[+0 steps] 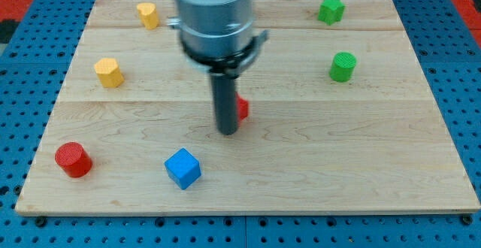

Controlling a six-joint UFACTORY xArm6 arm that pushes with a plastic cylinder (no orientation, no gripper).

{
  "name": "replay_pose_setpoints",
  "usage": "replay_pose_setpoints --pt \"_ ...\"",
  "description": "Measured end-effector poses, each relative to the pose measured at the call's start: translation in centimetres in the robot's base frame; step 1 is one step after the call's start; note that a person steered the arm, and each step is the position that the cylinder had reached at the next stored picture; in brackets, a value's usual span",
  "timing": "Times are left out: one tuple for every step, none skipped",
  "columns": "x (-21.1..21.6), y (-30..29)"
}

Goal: Push the red star towards the green circle

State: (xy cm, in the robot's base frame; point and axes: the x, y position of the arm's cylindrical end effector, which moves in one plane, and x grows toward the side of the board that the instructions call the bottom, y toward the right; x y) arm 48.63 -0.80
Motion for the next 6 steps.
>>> replay_pose_setpoints --pt "-4.9 0.8" --pt "-6.8 2.1" --pt "-7.8 -6.5" --pt "-9.5 -5.2" --pt "-9.5 5.7" --pt "-9.1 4.0"
